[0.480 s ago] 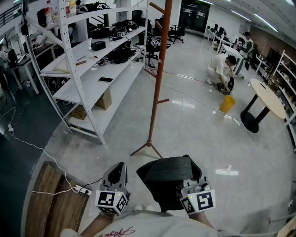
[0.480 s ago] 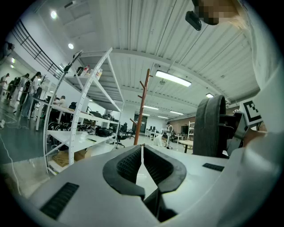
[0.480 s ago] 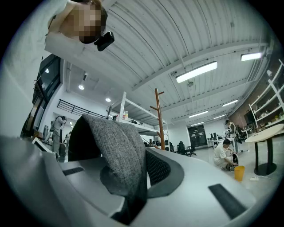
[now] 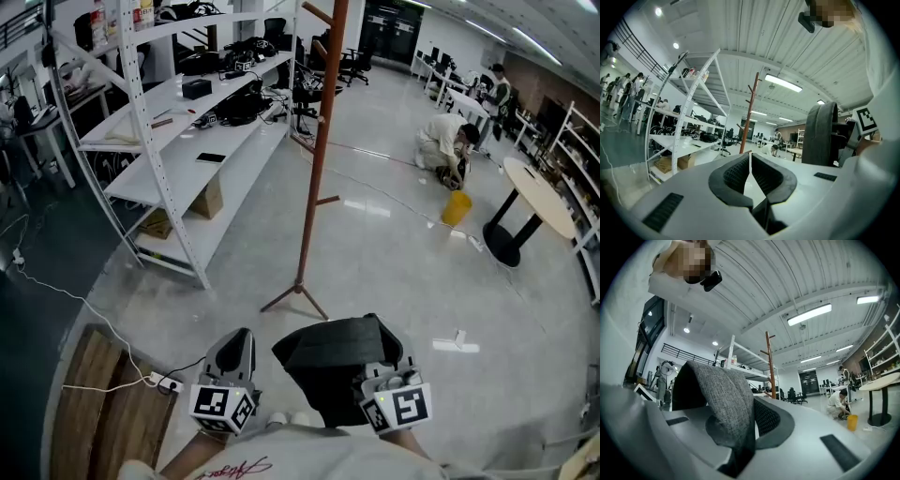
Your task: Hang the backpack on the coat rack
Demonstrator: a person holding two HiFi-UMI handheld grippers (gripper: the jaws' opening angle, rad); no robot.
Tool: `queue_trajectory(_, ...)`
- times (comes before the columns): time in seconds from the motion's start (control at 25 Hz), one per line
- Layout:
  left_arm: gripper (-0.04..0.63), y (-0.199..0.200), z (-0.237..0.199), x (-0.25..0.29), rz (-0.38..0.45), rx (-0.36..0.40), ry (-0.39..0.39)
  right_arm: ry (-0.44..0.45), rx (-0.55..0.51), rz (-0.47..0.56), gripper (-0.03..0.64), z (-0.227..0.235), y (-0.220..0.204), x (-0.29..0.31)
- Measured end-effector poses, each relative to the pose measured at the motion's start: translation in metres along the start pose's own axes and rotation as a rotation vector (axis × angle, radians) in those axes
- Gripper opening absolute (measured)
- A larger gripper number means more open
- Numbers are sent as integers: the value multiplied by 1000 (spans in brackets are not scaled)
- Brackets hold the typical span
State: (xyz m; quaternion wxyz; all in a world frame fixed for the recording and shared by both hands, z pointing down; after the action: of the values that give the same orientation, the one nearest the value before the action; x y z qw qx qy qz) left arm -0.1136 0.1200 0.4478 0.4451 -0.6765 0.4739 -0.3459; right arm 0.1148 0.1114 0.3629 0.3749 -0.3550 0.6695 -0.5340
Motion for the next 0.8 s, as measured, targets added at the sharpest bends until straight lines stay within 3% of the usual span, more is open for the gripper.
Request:
queue_trajectory(0.44,25,-2,16,7,-3,6,-6,-18,2,25,32,16,4,-9)
queue_trajectory(0.8,25,-2,28,3,60,-2,34,-12,-12,34,32,40,-2,-6)
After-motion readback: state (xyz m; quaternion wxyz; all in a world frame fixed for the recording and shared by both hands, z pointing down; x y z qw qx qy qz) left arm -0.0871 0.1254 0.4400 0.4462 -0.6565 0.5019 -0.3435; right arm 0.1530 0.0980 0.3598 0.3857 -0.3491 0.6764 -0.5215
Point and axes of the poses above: the fingertips, and each gripper's own axes: x forward along the fingers, z to its right, y out of its top, the point moved 3 cm from there along -x, backward along the fingers, and after that the axes turned 9 degrees about -x, right-handed, at the moved point
